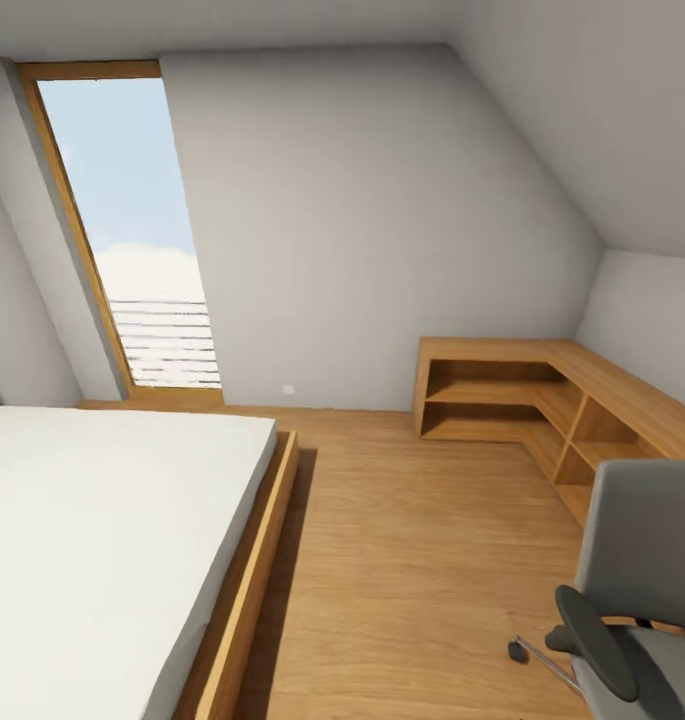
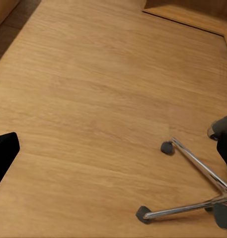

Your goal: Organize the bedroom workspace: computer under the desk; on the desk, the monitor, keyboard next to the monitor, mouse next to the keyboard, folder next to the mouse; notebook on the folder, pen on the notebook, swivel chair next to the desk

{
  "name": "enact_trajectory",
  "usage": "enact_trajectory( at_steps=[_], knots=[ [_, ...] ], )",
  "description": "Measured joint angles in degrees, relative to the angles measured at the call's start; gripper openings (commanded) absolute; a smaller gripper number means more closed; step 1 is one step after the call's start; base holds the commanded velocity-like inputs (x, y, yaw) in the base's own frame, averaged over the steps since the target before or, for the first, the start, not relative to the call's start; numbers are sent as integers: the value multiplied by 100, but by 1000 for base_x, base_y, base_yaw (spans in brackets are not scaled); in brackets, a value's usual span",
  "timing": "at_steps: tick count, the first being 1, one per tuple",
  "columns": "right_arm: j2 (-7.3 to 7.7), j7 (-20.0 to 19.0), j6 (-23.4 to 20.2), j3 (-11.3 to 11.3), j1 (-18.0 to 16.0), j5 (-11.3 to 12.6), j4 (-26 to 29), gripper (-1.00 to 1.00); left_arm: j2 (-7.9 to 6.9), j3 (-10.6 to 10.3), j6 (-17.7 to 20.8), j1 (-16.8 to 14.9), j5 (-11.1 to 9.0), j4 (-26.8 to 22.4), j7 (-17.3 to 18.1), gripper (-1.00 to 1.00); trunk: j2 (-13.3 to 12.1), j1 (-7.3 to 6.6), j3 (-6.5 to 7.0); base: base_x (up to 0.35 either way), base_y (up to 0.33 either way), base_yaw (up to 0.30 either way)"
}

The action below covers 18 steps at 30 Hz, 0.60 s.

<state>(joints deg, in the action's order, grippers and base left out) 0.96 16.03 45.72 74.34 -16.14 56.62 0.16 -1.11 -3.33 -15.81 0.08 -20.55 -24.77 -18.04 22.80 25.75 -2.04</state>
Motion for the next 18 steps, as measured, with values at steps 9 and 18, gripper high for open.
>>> enact_trajectory(
  at_steps=[9,18],
  knots=[
    [0,0,5,10,0,-2,0,100,1,0,0,0,0,0,0,100,0,0,0,1,2,32],
    [0,0,7,15,1,-9,0,100,-1,0,0,0,0,0,0,100,0,0,0,2,0,-93]
  ],
)
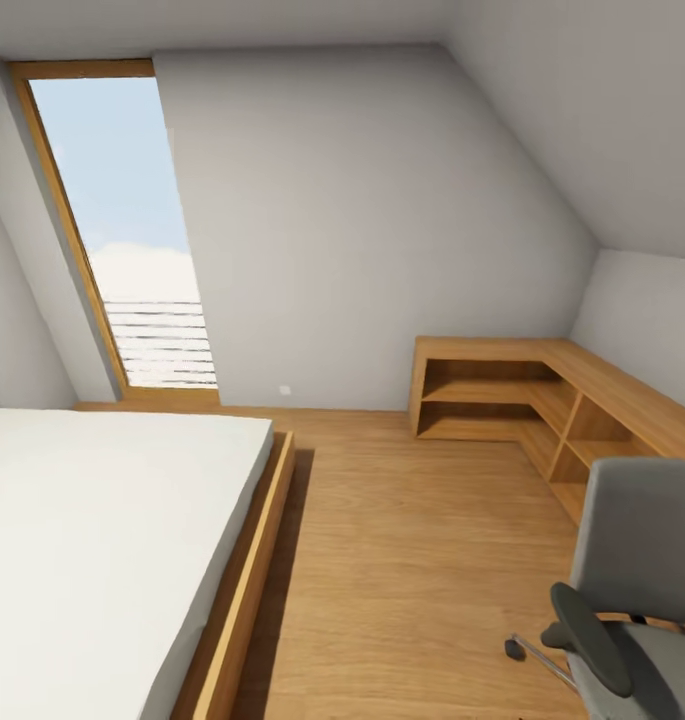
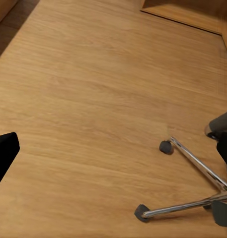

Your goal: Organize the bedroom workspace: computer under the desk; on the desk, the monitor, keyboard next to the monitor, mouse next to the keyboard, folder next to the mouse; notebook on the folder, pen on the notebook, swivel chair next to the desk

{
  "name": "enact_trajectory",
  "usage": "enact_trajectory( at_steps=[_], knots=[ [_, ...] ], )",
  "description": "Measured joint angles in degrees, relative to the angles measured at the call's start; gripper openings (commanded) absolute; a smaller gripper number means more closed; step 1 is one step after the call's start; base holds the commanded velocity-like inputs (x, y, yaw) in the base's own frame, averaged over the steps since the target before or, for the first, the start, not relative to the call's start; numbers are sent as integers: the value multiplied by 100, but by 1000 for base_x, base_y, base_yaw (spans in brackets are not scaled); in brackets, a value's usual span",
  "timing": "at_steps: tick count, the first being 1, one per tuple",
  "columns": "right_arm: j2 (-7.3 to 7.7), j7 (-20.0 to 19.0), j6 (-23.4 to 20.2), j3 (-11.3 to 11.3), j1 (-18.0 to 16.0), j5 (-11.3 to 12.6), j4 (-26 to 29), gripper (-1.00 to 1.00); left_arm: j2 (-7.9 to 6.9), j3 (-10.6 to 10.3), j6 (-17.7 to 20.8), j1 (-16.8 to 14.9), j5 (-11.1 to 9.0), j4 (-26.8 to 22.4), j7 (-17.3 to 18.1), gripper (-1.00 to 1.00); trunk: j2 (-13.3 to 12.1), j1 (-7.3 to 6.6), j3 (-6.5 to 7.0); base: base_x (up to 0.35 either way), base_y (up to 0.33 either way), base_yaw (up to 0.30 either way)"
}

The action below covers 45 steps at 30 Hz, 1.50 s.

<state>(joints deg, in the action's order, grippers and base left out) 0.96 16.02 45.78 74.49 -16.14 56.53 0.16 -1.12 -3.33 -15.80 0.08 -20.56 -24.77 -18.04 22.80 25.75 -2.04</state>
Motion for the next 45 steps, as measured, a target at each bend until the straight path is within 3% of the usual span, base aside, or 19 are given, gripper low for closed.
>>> enact_trajectory(
  at_steps=[10,25,45],
  knots=[
    [0,0,-1,0,0,0,0,100,0,-3,-1,0,0,0,0,100,1,-3,-1,206,0,-38],
    [0,-8,0,6,0,-1,0,100,2,-1,3,0,0,0,0,100,1,-3,0,322,0,-109],
    [8,-9,3,3,-1,-1,0,100,2,-1,2,0,0,0,0,100,1,-3,-1,329,0,-9]
  ],
)
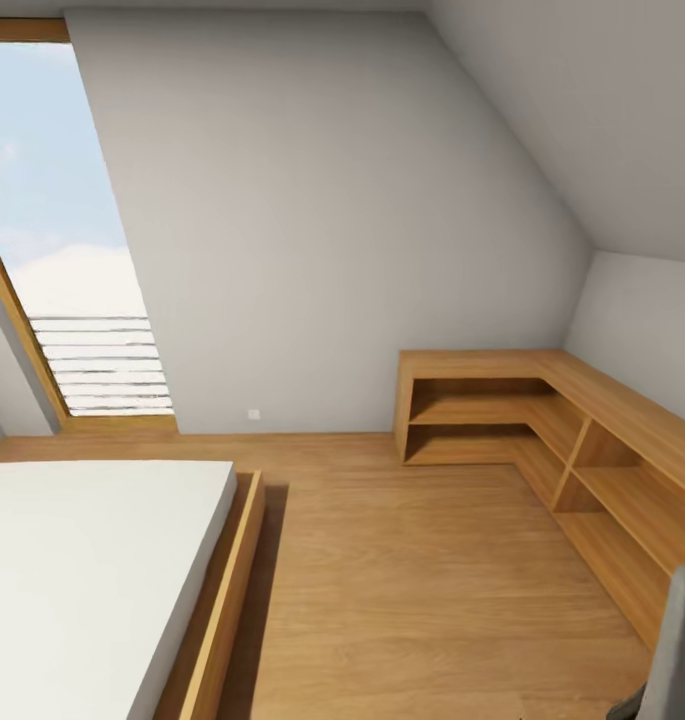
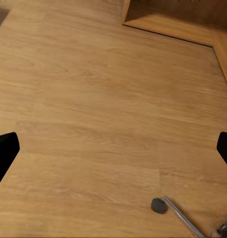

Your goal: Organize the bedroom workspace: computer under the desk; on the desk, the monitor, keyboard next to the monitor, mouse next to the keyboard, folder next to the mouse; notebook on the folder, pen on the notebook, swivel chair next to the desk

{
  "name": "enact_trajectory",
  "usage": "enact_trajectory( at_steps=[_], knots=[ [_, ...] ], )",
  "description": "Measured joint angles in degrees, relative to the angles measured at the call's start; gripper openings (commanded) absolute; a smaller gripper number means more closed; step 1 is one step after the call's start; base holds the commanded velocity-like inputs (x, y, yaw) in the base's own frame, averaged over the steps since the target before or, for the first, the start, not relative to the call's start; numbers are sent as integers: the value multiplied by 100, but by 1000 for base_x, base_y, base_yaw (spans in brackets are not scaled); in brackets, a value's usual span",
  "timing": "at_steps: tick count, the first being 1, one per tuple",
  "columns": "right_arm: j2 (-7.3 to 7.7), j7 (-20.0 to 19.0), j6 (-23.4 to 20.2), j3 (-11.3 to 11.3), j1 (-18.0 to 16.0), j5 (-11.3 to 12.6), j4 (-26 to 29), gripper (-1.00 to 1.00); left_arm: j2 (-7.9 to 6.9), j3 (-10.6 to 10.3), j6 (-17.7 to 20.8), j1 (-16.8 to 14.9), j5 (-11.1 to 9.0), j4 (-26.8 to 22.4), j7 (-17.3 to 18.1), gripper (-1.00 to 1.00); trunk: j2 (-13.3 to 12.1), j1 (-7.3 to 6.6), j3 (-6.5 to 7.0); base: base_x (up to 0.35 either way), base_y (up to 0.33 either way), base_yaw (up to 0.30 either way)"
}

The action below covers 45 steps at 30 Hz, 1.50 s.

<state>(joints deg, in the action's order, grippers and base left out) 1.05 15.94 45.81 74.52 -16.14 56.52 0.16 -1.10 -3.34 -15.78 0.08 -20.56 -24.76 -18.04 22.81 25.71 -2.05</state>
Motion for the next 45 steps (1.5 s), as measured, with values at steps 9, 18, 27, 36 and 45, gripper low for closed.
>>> enact_trajectory(
  at_steps=[9,18,27,36,45],
  knots=[
    [3,0,-4,2,0,0,0,100,8,-4,5,0,0,0,0,100,0,0,0,330,0,0],
    [1,0,-4,7,0,0,0,100,7,-7,6,0,0,0,1,100,0,0,0,330,0,0],
    [0,0,-4,13,0,0,0,100,2,-7,11,0,0,0,1,100,0,0,0,330,0,0],
    [0,0,-4,14,0,0,0,100,4,-7,14,0,0,0,1,100,0,0,0,331,0,0],
    [1,-6,-2,14,1,-6,0,100,9,-7,22,0,1,-1,1,100,0,0,0,331,0,-107]
  ],
)
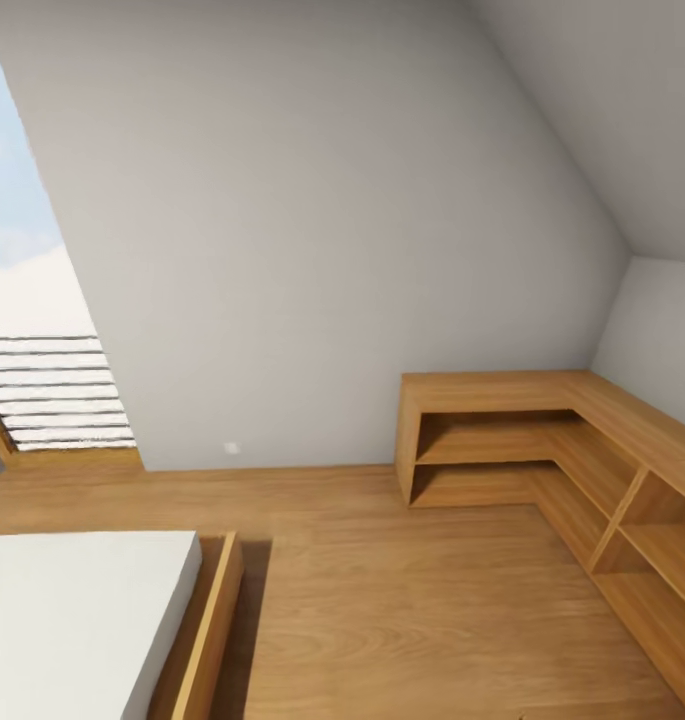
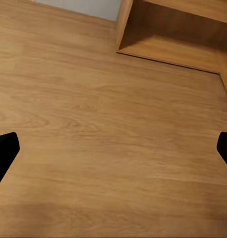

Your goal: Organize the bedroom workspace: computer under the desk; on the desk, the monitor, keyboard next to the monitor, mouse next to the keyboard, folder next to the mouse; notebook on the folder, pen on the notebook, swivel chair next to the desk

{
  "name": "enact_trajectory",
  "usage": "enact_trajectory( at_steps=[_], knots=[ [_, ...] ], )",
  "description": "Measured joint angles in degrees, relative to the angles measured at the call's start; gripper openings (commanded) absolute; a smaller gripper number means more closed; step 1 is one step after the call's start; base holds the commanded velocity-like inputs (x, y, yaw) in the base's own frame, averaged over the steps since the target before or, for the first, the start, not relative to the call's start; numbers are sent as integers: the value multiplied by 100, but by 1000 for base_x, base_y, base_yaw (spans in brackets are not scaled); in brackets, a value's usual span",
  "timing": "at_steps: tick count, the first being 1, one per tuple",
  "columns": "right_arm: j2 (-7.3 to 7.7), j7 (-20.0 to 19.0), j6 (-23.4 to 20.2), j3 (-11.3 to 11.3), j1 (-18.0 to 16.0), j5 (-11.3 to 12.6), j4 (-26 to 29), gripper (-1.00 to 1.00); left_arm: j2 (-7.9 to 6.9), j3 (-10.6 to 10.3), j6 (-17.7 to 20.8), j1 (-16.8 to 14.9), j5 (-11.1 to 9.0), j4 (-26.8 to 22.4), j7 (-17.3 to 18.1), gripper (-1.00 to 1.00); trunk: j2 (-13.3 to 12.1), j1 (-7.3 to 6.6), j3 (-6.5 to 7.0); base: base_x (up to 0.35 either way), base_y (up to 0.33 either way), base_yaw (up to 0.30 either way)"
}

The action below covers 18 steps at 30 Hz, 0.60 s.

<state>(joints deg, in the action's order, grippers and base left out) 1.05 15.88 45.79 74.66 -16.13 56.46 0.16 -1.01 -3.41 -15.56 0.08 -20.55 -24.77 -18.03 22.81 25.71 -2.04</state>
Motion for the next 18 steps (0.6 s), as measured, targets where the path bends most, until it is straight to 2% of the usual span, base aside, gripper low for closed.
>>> enact_trajectory(
  at_steps=[18],
  knots=[
    [0,-19,0,1,0,-1,0,100,1,0,4,0,0,0,0,100,0,0,0,331,0,-251]
  ],
)
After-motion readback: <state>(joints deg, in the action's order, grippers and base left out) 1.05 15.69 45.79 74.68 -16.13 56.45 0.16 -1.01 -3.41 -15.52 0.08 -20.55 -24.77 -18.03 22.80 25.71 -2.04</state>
